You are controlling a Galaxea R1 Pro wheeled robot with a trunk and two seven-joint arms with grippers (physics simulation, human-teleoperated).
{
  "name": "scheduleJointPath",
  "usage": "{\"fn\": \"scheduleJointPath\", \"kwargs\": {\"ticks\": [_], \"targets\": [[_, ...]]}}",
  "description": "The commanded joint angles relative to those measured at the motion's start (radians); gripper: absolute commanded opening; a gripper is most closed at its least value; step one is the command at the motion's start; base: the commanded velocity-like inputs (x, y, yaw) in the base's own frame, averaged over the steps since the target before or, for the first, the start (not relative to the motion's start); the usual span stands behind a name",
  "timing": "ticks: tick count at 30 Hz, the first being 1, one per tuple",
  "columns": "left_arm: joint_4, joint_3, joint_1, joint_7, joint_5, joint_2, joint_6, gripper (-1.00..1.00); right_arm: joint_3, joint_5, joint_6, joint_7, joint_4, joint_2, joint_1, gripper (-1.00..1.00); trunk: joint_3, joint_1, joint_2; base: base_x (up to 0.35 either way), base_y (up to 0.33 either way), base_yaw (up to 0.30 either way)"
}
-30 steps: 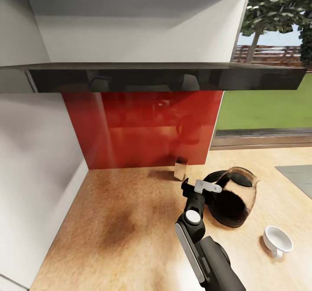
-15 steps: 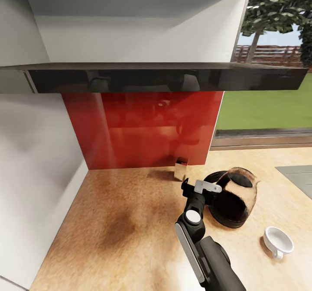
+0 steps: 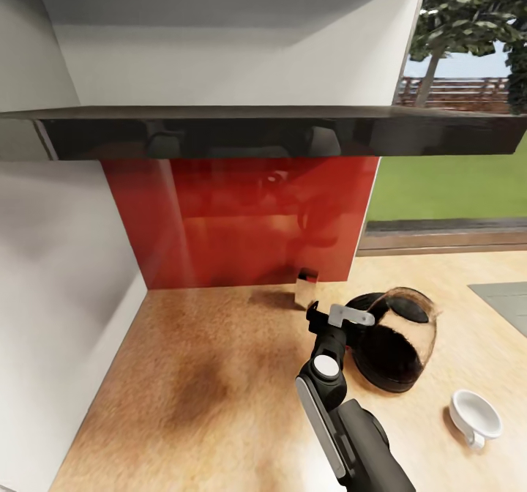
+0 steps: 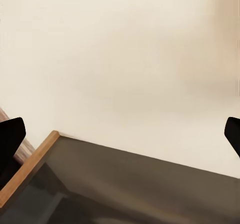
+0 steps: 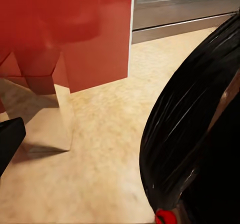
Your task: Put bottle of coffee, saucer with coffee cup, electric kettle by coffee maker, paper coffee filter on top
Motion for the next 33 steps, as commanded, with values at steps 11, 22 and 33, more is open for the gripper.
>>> {"fn": "scheduleJointPath", "kwargs": {"ticks": [11,22,33], "targets": [[0.001,-0.009,-0.001,0.002,0.009,0.0,0.004,1.0,0.001,-0.004,0.008,-0.006,-0.001,0.0,-0.001,1.0,-0.002,0.001,-0.002,0.018,0.0,0.0],[0.001,-0.009,-0.002,0.004,0.009,0.0,0.003,1.0,0.001,-0.003,0.008,-0.006,-0.001,0.0,-0.001,1.0,-0.002,0.001,-0.002,0.068,-0.123,0.0],[0.001,-0.009,-0.001,0.003,0.009,0.0,0.003,1.0,0.001,-0.003,0.007,-0.006,-0.001,0.0,-0.001,1.0,-0.002,0.001,-0.002,0.008,-0.018,0.0]]}}
